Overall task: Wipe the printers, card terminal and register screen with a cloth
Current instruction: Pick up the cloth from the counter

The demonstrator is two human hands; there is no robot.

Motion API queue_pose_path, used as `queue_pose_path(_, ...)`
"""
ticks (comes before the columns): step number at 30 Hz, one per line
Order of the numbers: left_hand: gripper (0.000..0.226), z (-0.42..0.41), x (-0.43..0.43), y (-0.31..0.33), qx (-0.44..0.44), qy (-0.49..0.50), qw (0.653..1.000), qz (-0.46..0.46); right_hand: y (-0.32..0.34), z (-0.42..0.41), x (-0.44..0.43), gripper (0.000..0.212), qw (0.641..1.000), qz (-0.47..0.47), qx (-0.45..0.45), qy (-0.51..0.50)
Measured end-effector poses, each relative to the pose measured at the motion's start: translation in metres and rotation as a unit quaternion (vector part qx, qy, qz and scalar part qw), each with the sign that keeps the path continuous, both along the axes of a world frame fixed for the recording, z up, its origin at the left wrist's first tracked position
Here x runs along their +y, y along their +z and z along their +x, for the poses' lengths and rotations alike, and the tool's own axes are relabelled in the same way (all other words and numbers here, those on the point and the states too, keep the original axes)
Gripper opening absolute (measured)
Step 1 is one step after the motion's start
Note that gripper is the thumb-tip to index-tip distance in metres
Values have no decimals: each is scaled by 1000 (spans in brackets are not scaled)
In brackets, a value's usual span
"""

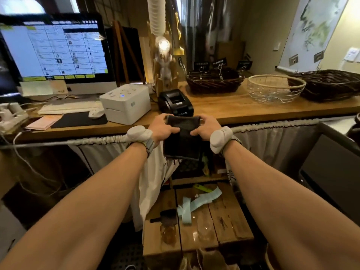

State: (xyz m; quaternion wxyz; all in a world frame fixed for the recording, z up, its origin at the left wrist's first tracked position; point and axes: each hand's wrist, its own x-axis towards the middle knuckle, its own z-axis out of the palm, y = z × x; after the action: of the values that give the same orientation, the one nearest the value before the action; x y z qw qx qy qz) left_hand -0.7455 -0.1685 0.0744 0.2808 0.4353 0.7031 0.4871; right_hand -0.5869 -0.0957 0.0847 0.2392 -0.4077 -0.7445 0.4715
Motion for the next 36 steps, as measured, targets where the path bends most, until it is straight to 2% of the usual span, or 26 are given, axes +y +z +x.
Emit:
queue_pose_path(3, 63, -55, 45, -8, 69, -6, 997, -14, -4, -47, 35, 66, 998, -10, 37, -48)
queue_pose_path(6, 56, -109, 94, -9, 129, -7, 991, -45, 0, -96, 72, 54, 993, -12, 37, -109)
queue_pose_path(11, 33, -183, 167, 22, 92, -58, 993, -49, 32, -170, 124, 25, 980, 19, 35, -197)
queue_pose_path(15, 17, -215, 201, 60, 105, -142, 984, -33, 61, -204, 148, 11, 973, 25, 42, -224)
queue_pose_path(17, 30, -225, 214, 73, 69, -213, 972, -72, 68, -207, 158, 18, 979, -13, 5, -204)
queue_pose_path(20, 53, -230, 228, 81, 163, -281, 938, -117, 69, -208, 167, 44, 981, -13, -78, -177)
queue_pose_path(23, 40, -224, 235, 81, 258, -261, 926, -88, 68, -212, 170, 45, 979, 5, -94, -180)
queue_pose_path(28, 13, -231, 239, 77, 293, -262, 913, -108, 64, -213, 177, 17, 975, -16, -92, -200)
queue_pose_path(30, 20, -234, 241, 75, 268, -281, 913, -123, 65, -214, 183, 12, 972, -41, -92, -212)
queue_pose_path(32, 27, -239, 246, 72, 230, -294, 918, -133, 63, -219, 189, 18, 969, -69, -88, -219)
queue_pose_path(36, 23, -242, 266, 70, 163, -298, 933, -121, 65, -230, 208, 45, 962, -124, 8, -242)
